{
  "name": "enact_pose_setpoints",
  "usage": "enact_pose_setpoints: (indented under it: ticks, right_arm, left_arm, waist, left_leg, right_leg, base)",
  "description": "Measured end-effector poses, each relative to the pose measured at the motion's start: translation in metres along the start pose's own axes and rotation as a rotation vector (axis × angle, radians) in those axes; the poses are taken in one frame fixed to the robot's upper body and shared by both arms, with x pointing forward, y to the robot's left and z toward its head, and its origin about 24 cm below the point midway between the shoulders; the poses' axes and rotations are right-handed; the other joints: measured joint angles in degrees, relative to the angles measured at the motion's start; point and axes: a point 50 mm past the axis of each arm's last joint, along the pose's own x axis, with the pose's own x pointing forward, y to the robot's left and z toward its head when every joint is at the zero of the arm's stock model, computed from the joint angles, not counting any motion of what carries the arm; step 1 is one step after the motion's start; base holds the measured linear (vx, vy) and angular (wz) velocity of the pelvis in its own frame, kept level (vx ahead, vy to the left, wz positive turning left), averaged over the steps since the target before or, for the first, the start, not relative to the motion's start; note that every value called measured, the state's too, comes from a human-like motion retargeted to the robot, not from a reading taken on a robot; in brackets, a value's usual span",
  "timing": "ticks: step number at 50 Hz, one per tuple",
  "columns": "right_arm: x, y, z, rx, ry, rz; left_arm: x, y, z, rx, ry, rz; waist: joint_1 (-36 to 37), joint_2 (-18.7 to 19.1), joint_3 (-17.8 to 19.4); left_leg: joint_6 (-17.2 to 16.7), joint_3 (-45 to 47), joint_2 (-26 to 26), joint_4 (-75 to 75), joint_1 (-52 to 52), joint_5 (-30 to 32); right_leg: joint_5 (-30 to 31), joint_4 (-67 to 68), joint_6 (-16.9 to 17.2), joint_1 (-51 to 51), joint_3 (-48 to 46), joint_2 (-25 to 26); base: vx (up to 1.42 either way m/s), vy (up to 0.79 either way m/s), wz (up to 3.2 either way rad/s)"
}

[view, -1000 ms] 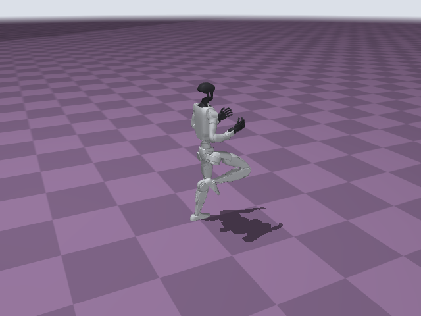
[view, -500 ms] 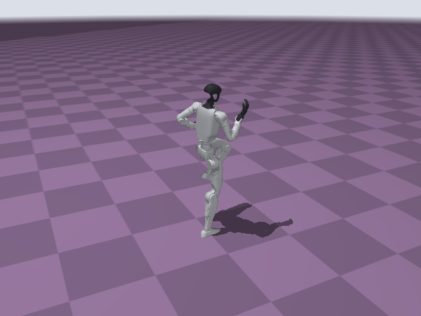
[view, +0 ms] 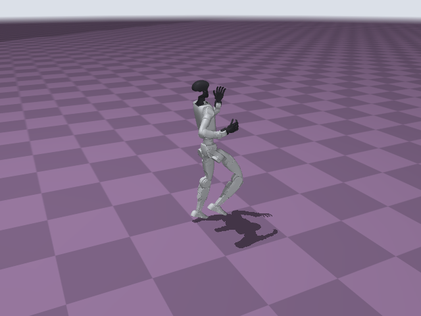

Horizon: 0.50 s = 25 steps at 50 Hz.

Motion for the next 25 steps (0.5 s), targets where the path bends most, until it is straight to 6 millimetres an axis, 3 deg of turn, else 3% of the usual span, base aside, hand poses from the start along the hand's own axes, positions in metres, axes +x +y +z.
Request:
enact_pose_setpoints:
  ticks: [3, 5, 7, 8, 9, 10, 12, 13, 15, 18, 20, 23, 25]
  right_arm:
    - [0.002, -0.014, -0.022, -0.086, 0.088, -0.067]
    - [0.022, -0.022, -0.037, -0.099, 0.089, -0.153]
    - [0.051, -0.028, -0.047, -0.095, 0.039, -0.261]
    - [0.071, -0.025, -0.046, -0.077, -0.021, -0.296]
    - [0.095, -0.019, -0.034, -0.035, -0.123, -0.31]
    - [0.118, -0.012, -0.014, 0.023, -0.244, -0.313]
    - [0.154, 0.009, 0.057, 0.166, -0.565, -0.199]
    - [0.157, 0.022, 0.092, 0.233, -0.718, -0.122]
    - [0.135, 0.038, 0.139, 0.331, -0.95, -0.007]
    - [0.09, 0.048, 0.161, 0.418, -1.088, 0.122]
    - [0.078, 0.056, 0.154, 0.473, -1.045, 0.235]
    - [0.087, 0.068, 0.111, 0.393, -0.827, 0.26]
    - [0.099, 0.064, 0.079, 0.385, -0.647, 0.16]
  left_arm:
    - [-0.018, 0.003, 0.006, -0.147, 0.106, 0.03]
    - [-0.033, 0.009, -0.003, -0.219, 0.231, 0.053]
    - [-0.057, 0.023, -0.014, -0.184, 0.39, 0.124]
    - [-0.073, 0.034, -0.02, -0.118, 0.483, 0.133]
    - [-0.093, 0.048, -0.024, -0.05, 0.588, 0.15]
    - [-0.115, 0.064, -0.025, 0.021, 0.698, 0.172]
    - [-0.158, 0.1, -0.013, 0.11, 0.933, 0.219]
    - [-0.175, 0.112, -0.002, 0.124, 1.036, 0.235]
    - [-0.194, 0.118, 0.02, 0.093, 1.187, 0.213]
    - [-0.193, 0.11, 0.035, -0.027, 1.306, 0.075]
    - [-0.197, 0.106, 0.043, -0.064, 1.36, 0.004]
    - [-0.206, 0.094, 0.037, -0.004, 1.316, 0.011]
    - [-0.189, 0.097, 0.012, 0.074, 1.187, 0.102]
  waist:
    - [1.7, -5.8, 3.0]
    - [5.3, -10.9, 9.4]
    - [10.3, -12.6, 12.5]
    - [13.1, -13.0, 14.1]
    - [16.1, -13.1, 16.3]
    - [19.3, -13.0, 18.9]
    - [22.8, -12.5, 23.3]
    - [22.5, -12.6, 23.3]
    - [19.8, -14.4, 18.5]
    - [22.2, -17.7, 11.9]
    - [25.0, -16.3, 10.2]
    - [24.2, -8.0, 7.2]
    - [21.6, -6.6, 7.3]
  left_leg:
    - [7.9, 4.7, -4.1, 39.7, -15.7, -13.6]
    - [13.3, 9.4, -6.0, 67.3, -25.5, -21.5]
    - [12.8, 11.4, -5.5, 91.5, -41.4, -25.1]
    - [11.0, 11.3, -4.7, 101.2, -49.7, -25.8]
    - [8.7, 10.8, -3.7, 108.5, -55.8, -26.7]
    - [6.1, 10.1, -2.6, 114.4, -60.9, -27.9]
    - [6.5, 8.2, 1.8, 117.6, -63.2, -30.7]
    - [8.9, 7.8, 3.7, 116.4, -63.3, -31.2]
    - [13.4, 8.6, 1.6, 109.3, -62.9, -28.8]
    - [13.5, 9.9, -5.7, 87.4, -50.7, -21.4]
    - [11.1, 8.5, -6.7, 67.8, -35.3, -16.3]
    - [4.1, 1.9, -4.2, 33.8, -13.5, -1.7]
    - [3.3, 1.2, -2.9, 17.7, -5.1, 1.7]
  right_leg:
    - [15.7, -35.9, 5.4, 23.2, 10.1, 0.1]
    - [24.6, -58.1, 7.9, 39.6, 19.4, -2.7]
    - [11.7, -66.4, 6.4, 45.8, 23.8, -5.3]
    - [1.5, -67.2, 4.3, 46.8, 23.5, -5.9]
    - [-6.0, -66.9, 2.1, 47.3, 23.9, -6.3]
    - [-12.2, -66.1, -0.3, 47.7, 24.6, -6.5]
    - [-14.8, -60.7, -3.4, 46.1, 29.0, -5.2]
    - [-12.8, -59.7, -3.1, 45.2, 29.5, -4.6]
    - [-3.5, -66.2, -0.2, 45.8, 26.0, -5.7]
    - [14.4, -75.8, 4.9, 47.0, 21.8, -8.4]
    - [14.9, -69.7, 3.0, 44.7, 17.8, -7.3]
    - [-2.1, -28.0, -6.1, 27.3, 8.1, -2.5]
    - [-8.9, 6.3, -3.4, 8.5, 5.0, -3.0]
  base:
    - [0.07, -0.02, 1.1]
    - [0.01, 0.0, 0.2]
    - [-0.04, -0.05, -0.43]
    - [-0.08, -0.06, -1.16]
    - [-0.11, -0.05, -1.78]
    - [-0.12, -0.04, -2.23]
    - [-0.1, -0.06, -1.73]
    - [0.02, -0.05, -0.02]
    - [0.17, -0.01, 1.57]
    - [0.22, 0.06, 0.64]
    - [0.14, 0.08, -1.45]
    - [0.04, 0.08, -1.31]
    - [0.01, 0.05, -0.3]
